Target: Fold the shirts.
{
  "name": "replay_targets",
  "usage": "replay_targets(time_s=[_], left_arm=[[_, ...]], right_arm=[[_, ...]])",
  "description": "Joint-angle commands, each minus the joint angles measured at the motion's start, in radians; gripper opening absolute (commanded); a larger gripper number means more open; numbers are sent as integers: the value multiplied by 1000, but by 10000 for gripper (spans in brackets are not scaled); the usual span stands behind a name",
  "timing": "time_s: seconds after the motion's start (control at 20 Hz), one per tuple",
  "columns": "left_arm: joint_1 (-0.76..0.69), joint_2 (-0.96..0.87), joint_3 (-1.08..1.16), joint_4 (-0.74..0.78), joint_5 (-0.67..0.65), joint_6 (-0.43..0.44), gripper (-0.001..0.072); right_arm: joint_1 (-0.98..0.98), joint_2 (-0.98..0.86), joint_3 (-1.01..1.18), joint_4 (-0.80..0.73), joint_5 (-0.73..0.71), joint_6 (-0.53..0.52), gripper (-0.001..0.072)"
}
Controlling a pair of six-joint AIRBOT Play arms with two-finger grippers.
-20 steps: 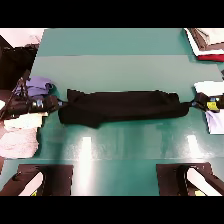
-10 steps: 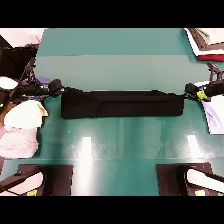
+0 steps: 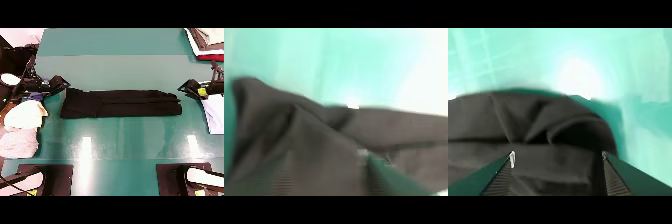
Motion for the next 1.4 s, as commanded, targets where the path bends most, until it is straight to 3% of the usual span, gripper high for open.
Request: replay_targets(time_s=[0.0,0.15,0.4,0.6,0.7,0.8,0.9,1.05,1.35], left_arm=[[0,-2,30,-11,-141,-1,62],[0,-2,30,-14,-204,25,30],[0,-2,30,-14,-269,24,30],[0,-2,30,-15,-270,24,30],[0,-2,30,-15,-272,24,30],[0,-2,30,-15,-272,24,30],[-1,-2,30,-14,-274,24,29],[-51,-2,30,-7,-270,23,28],[-316,-105,167,2,-131,21,28]], right_arm=[[-92,-31,1,36,171,-101,698],[-116,-119,1,38,266,-132,696],[-114,-260,1,219,285,-228,694],[-73,-314,1,217,296,-265,690],[-35,-314,1,212,264,-277,604],[-5,-313,1,210,228,-288,369],[3,-311,1,212,215,-306,40],[2,-273,1,211,215,-320,19],[47,-79,66,244,241,-294,16]])
